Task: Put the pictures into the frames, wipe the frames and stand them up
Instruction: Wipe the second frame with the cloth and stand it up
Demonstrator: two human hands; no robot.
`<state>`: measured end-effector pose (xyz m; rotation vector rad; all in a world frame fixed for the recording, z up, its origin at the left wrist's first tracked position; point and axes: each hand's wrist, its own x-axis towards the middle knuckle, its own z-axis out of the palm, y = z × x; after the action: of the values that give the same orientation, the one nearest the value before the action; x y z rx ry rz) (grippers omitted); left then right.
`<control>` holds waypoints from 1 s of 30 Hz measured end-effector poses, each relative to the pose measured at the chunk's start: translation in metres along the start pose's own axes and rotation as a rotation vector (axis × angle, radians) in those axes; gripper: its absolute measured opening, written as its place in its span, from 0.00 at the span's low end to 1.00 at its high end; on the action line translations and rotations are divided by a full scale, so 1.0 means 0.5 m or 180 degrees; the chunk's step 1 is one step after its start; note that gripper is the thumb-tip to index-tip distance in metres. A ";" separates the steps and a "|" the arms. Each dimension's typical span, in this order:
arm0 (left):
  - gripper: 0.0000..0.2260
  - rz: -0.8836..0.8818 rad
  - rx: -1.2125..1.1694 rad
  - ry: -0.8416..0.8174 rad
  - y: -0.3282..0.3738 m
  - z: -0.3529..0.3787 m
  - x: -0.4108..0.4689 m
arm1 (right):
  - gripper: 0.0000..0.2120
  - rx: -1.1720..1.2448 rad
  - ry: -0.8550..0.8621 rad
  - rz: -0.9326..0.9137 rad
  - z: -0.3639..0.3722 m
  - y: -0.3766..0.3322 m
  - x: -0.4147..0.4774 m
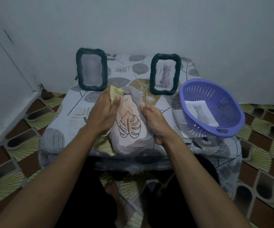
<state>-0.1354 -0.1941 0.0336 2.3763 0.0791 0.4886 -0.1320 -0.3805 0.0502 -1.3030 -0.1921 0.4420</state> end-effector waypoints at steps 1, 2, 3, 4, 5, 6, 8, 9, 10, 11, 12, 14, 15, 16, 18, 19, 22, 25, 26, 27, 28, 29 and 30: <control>0.26 0.0140 0.0169 0.0001 -0.003 -0.010 0.003 | 0.17 -0.0082 -0.0099 0.0110 -0.009 -0.007 0.002; 0.28 0.0254 0.0314 -0.0027 -0.005 -0.018 0.004 | 0.17 -0.0157 -0.0171 0.0246 -0.017 -0.016 0.002; 0.30 0.0320 0.0389 -0.0072 -0.007 -0.023 0.004 | 0.18 -0.0216 -0.0245 0.0378 -0.026 -0.024 0.004; 0.32 0.0335 0.0364 -0.0130 -0.011 -0.026 0.003 | 0.18 -0.0255 -0.0313 0.0487 -0.033 -0.032 0.005; 0.34 0.0316 0.0259 -0.0164 -0.012 -0.027 -0.001 | 0.18 -0.0255 -0.0364 0.0571 -0.040 -0.035 0.008; 0.34 0.0259 0.0114 -0.0176 -0.012 -0.026 -0.005 | 0.18 -0.0245 -0.0360 0.0654 -0.042 -0.040 0.008; 0.33 0.0042 -0.0107 -0.0093 -0.012 -0.022 -0.010 | 0.19 -0.0128 -0.0273 0.0807 -0.044 -0.048 0.009; 0.32 -0.0120 -0.0163 0.0006 -0.010 -0.019 -0.012 | 0.22 0.0054 -0.0236 0.0840 -0.047 -0.050 0.011; 0.30 -0.0292 -0.0191 0.0136 -0.009 -0.018 -0.014 | 0.24 0.0285 -0.0184 0.0817 -0.051 -0.052 0.012; 0.28 -0.0483 -0.0199 0.0298 -0.006 -0.018 -0.017 | 0.26 0.0551 -0.0103 0.0738 -0.057 -0.052 0.014; 0.28 -0.0675 -0.0210 0.0463 -0.005 -0.018 -0.018 | 0.27 0.0795 -0.0026 0.0629 -0.060 -0.051 0.014; 0.29 -0.1026 -0.0334 0.0720 -0.004 -0.014 -0.017 | 0.23 0.1017 0.0072 0.0388 -0.060 -0.043 0.014; 0.29 -0.1190 -0.0422 0.0805 -0.001 -0.010 -0.016 | 0.22 0.0969 0.0136 0.0270 -0.051 -0.037 0.015; 0.29 -0.1340 -0.0491 0.0873 0.005 -0.007 -0.015 | 0.21 0.0884 0.0234 0.0160 -0.038 -0.030 0.015; 0.29 -0.1567 -0.0536 0.0942 0.021 -0.002 -0.012 | 0.24 0.0829 0.0418 0.0078 -0.013 -0.013 0.018; 0.28 -0.1613 -0.0537 0.0985 0.029 0.000 -0.011 | 0.27 0.0887 0.0518 0.0064 -0.003 -0.008 0.018; 0.26 -0.1531 -0.0420 0.1111 0.038 0.005 -0.013 | 0.29 0.1069 0.0869 -0.0068 0.011 -0.006 0.020; 0.25 -0.1055 -0.0008 0.0890 0.040 0.020 -0.024 | 0.39 0.0962 0.1142 -0.0362 0.019 -0.005 0.027; 0.29 -0.0924 0.0232 0.0731 0.041 0.026 -0.029 | 0.43 0.0948 0.1140 -0.0446 0.018 0.001 0.033; 0.33 -0.0851 0.0476 0.0570 0.042 0.032 -0.034 | 0.45 0.0943 0.1115 -0.0529 0.010 0.015 0.048; 0.36 -0.0788 0.0675 0.0420 0.045 0.038 -0.039 | 0.46 0.0914 0.1070 -0.0567 0.005 0.025 0.059; 0.37 -0.0682 0.0820 0.0267 0.049 0.045 -0.043 | 0.45 0.0802 0.1063 -0.0509 0.013 0.015 0.051; 0.37 -0.0521 0.0919 0.0108 0.057 0.052 -0.050 | 0.41 0.0701 0.1078 -0.0485 0.030 -0.003 0.035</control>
<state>-0.1510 -0.2368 0.0264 2.6140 0.3797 0.4642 -0.1215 -0.3601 0.0538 -1.1179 0.0412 0.1047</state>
